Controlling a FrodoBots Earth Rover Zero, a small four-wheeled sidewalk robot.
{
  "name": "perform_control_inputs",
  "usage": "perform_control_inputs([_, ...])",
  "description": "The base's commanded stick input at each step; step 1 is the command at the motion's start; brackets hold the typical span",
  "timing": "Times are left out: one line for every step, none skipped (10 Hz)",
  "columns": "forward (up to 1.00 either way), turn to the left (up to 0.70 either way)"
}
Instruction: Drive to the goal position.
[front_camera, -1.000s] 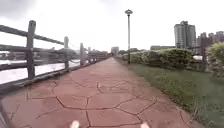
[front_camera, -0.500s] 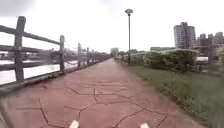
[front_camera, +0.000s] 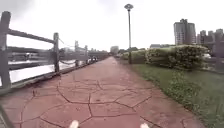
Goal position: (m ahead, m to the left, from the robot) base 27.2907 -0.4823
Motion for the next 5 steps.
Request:
perform_control_inputs([0.7, 0.0])
perform_control_inputs([0.7, 0.0])
perform_control_inputs([0.7, 0.0])
perform_control_inputs([0.7, 0.0])
perform_control_inputs([0.7, 0.0])
